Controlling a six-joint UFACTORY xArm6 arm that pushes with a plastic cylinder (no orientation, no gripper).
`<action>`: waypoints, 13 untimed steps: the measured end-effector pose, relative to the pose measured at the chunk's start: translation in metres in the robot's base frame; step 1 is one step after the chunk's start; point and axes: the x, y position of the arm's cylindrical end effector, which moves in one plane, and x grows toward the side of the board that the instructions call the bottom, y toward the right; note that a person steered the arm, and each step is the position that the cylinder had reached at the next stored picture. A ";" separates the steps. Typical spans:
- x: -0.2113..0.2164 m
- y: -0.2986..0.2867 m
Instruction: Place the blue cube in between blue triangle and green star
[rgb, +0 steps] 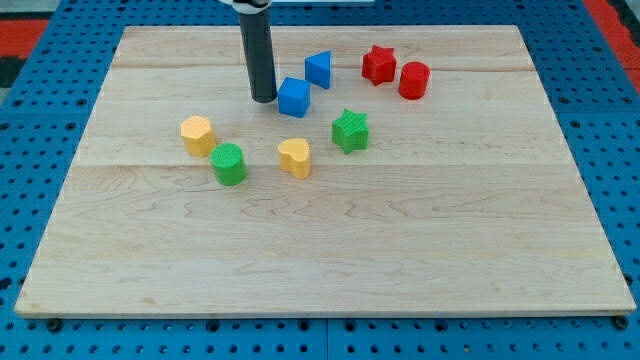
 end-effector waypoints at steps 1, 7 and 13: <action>0.001 0.044; 0.031 0.136; -0.054 0.126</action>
